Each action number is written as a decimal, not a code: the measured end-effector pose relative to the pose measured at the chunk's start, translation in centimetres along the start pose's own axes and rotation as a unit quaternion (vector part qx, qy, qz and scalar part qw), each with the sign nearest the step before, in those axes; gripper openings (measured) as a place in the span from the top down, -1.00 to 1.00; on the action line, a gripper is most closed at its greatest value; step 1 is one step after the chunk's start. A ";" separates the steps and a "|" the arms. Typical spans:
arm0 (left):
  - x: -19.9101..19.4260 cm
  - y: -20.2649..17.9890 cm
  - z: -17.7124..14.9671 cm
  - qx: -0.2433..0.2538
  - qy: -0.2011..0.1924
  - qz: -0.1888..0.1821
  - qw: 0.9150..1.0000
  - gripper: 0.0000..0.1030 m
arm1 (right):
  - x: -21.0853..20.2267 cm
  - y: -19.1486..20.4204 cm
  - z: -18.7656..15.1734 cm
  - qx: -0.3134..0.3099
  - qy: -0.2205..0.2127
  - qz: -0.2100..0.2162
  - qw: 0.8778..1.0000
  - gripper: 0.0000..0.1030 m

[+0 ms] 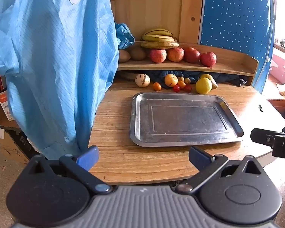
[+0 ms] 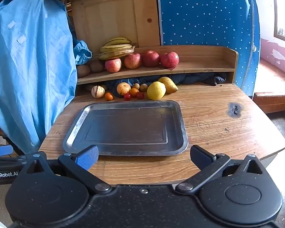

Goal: Organize fruits

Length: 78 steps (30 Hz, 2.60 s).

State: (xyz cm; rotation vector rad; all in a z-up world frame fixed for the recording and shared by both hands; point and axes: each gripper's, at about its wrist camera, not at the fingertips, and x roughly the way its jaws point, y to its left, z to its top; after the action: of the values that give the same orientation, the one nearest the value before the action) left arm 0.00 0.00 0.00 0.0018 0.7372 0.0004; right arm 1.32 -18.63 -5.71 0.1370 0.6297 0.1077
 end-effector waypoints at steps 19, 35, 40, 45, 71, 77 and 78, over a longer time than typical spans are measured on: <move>0.1 0.1 0.4 -0.003 0.001 -0.003 1.000 -0.99 | 0.1 -0.3 -0.1 -0.001 0.007 -0.005 1.000 -0.99; 0.0 0.1 0.2 -0.009 -0.002 -0.003 1.000 -0.99 | 0.0 -0.8 -0.2 -0.002 0.011 -0.006 1.000 -0.99; 0.0 0.0 0.2 -0.010 -0.001 -0.004 1.000 -0.99 | 0.1 -0.8 -0.2 -0.003 0.011 -0.010 1.000 -0.99; 0.2 -0.1 0.4 -0.009 -0.001 -0.006 1.000 -0.99 | 0.0 -0.8 -0.2 -0.001 0.010 -0.015 1.000 -0.99; 0.3 0.3 0.2 -0.011 0.004 -0.007 1.000 -0.99 | 0.6 -0.5 -0.2 -0.009 0.021 -0.017 1.000 -0.99; 0.3 0.2 0.2 -0.008 0.003 -0.009 1.000 -0.99 | 0.6 -0.5 -0.3 -0.010 0.021 -0.017 1.000 -0.99; 0.4 0.1 0.3 -0.008 0.004 -0.009 1.000 -0.99 | 0.6 -0.5 -0.2 -0.010 0.022 -0.017 1.000 -0.99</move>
State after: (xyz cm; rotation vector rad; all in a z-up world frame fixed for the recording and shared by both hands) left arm 0.45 0.13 -0.04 -0.0192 0.7446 -0.0111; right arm 1.69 -18.99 -6.32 0.1046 0.6736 0.0849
